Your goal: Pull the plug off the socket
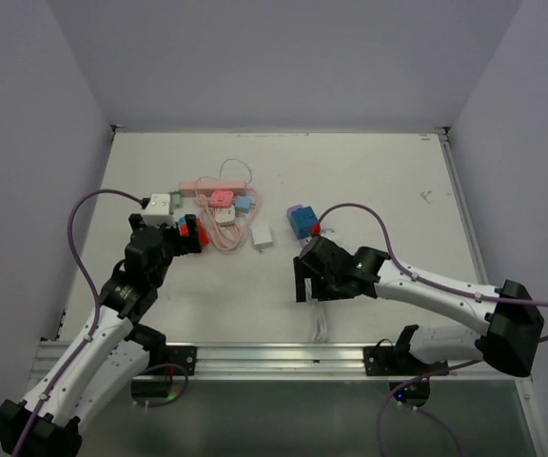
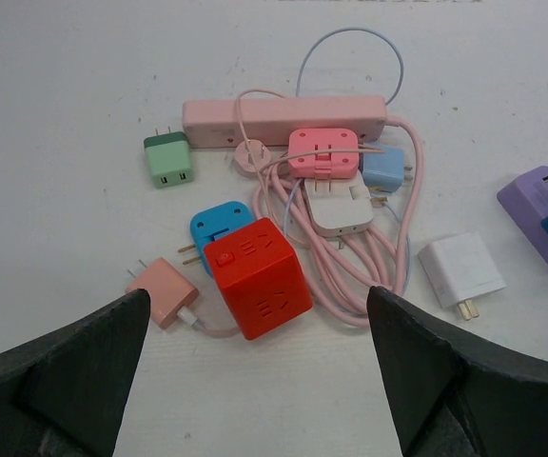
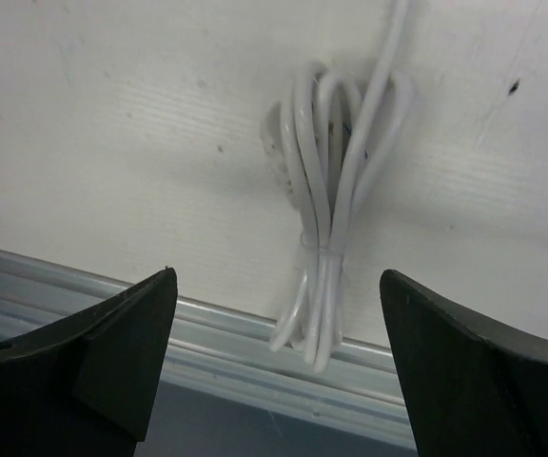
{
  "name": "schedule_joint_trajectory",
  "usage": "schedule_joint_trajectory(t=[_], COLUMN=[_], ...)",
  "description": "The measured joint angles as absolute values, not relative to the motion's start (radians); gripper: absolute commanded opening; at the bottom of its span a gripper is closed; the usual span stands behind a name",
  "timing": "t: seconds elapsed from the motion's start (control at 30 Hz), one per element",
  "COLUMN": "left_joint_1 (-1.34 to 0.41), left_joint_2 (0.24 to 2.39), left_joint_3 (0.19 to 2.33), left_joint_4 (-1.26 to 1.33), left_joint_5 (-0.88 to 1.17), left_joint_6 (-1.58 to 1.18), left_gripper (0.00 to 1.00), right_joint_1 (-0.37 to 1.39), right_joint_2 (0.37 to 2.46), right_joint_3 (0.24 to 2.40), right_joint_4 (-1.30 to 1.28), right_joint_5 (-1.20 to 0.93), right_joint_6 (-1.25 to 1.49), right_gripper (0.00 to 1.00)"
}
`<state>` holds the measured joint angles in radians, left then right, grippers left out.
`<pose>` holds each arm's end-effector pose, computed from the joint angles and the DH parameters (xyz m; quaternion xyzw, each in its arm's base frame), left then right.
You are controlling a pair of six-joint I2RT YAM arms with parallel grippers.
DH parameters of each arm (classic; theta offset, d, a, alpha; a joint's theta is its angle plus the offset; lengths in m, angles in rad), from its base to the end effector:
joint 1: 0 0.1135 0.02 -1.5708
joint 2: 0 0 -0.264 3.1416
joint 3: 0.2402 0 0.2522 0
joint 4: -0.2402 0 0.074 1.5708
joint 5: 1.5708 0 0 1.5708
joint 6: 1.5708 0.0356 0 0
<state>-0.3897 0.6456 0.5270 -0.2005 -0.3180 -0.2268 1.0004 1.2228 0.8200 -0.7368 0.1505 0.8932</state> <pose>0.1539 -0.0512 0.2691 -0.0273 0.8051 -0.0532 0.5901 0.1257 0.1861 0.2216 -0.0361 0.9735 0.1302 0.1842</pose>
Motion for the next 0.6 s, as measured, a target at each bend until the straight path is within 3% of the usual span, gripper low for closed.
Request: schedule_joint_trajectory(t=[0.07,0.33,0.6], left_joint_1=[-0.392,-0.395,-0.396], left_joint_2=[0.645,0.643,0.643], left_joint_3=[0.527,0.527,0.527], left_joint_4=[-0.2,-0.2,-0.199], left_joint_5=[-0.317,-0.311,-0.293], left_joint_6=[-0.227,-0.227,-0.227], left_gripper=[1.0,1.0,1.0], right_joint_1=[1.0,0.94,0.742], right_joint_2=[1.257,1.469,1.684], right_joint_3=[0.904,1.229,1.444], right_joint_4=[-0.761,-0.846,-0.832], right_joint_5=[0.208,0.406,0.401], right_joint_6=[0.862,0.616,0.392], right_gripper=[0.99,0.99,0.99])
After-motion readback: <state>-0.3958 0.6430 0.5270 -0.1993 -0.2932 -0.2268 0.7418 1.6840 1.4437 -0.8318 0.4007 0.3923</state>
